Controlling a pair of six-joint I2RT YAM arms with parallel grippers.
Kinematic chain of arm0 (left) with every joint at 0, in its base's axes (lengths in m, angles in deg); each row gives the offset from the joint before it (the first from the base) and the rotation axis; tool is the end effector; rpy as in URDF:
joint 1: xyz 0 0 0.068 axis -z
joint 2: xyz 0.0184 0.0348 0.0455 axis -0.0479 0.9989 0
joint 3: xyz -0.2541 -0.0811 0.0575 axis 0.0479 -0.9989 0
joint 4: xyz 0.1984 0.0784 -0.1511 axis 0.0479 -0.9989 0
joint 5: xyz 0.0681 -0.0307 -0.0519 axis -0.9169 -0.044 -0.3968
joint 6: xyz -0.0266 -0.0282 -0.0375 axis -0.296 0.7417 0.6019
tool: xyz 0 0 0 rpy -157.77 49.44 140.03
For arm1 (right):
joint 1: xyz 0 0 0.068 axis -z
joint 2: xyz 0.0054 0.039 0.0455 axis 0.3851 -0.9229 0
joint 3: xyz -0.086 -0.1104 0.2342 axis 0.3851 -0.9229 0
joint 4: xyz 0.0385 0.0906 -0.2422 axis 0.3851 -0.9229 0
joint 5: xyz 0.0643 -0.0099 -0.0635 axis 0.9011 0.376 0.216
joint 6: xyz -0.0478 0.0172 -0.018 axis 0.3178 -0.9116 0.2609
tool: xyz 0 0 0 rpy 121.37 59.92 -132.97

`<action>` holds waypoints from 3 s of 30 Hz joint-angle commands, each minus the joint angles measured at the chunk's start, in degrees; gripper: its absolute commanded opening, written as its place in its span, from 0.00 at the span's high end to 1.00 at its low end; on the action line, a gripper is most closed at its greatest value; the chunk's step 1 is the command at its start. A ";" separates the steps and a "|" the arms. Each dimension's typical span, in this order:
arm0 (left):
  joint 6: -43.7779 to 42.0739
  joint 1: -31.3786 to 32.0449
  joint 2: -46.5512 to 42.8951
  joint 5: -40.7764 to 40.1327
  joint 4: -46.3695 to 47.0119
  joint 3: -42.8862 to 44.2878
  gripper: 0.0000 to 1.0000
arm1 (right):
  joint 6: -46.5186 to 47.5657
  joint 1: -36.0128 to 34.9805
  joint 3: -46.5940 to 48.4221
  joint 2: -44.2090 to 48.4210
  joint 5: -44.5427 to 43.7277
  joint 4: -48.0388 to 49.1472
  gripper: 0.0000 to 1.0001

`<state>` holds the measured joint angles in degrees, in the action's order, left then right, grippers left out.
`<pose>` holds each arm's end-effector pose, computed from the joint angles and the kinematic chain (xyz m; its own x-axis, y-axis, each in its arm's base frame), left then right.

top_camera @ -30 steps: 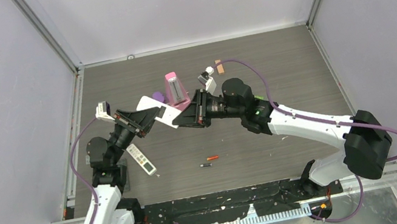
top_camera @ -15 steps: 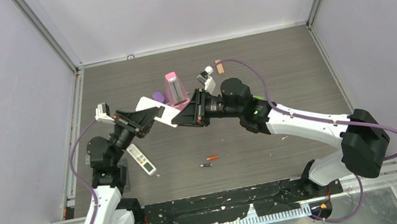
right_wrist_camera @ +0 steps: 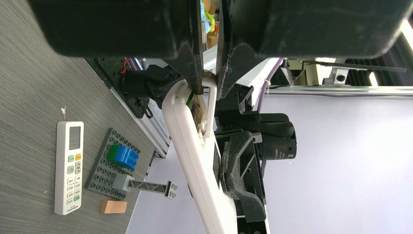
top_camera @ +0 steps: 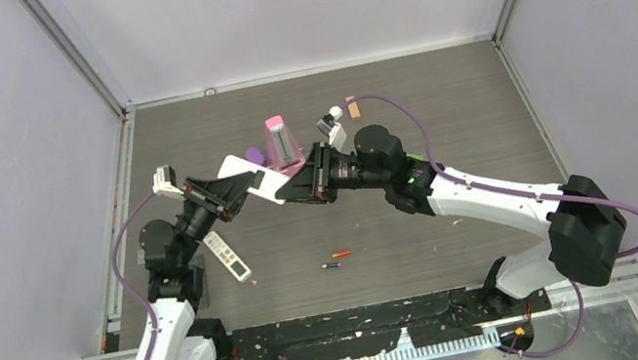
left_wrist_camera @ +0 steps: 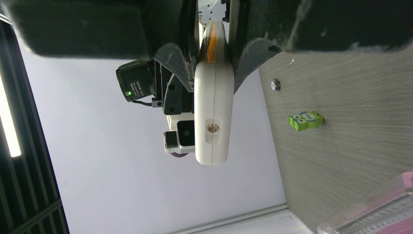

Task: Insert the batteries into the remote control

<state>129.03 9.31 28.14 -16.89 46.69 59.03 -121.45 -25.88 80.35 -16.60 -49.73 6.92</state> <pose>0.1698 -0.0387 0.2795 -0.6040 -0.7815 -0.1564 0.2233 0.0225 -0.9745 0.2034 0.2527 0.3161 -0.9282 0.2438 -0.2810 -0.2414 0.1802 0.9536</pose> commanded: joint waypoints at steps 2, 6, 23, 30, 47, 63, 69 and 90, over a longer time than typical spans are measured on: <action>1.35 0.07 -1.04 1.05 7.29 1.90 1.00 | -1.77 -0.08 -1.26 -0.42 -0.60 0.45 0.95; 0.72 0.07 -1.35 1.65 6.86 2.38 1.00 | -2.55 0.20 -1.15 -0.48 -1.44 -0.94 0.95; -3.80 0.06 1.89 12.66 8.06 7.16 1.00 | -1.93 1.46 0.21 -0.97 1.64 -4.41 0.95; -4.24 0.12 1.62 13.05 4.76 7.77 1.00 | 0.31 1.51 1.23 -1.30 1.49 -4.82 0.95; -1.41 0.19 2.29 13.59 9.03 7.27 1.00 | -1.24 1.51 1.98 -2.91 0.93 -2.17 0.95; -2.54 0.11 1.58 13.86 10.25 6.91 1.00 | -9.64 1.43 -1.02 -4.37 0.53 5.87 0.95; -7.46 0.11 -1.44 7.98 0.46 7.77 1.00 | -2.01 1.41 1.89 -3.88 3.01 1.35 0.95; -13.44 0.03 -5.74 0.99 -4.17 9.44 1.00 | 6.50 2.49 0.45 1.10 8.60 3.33 0.95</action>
<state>115.26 9.07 23.88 -15.66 38.06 65.18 -116.75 -23.74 81.07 -17.32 -40.48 8.80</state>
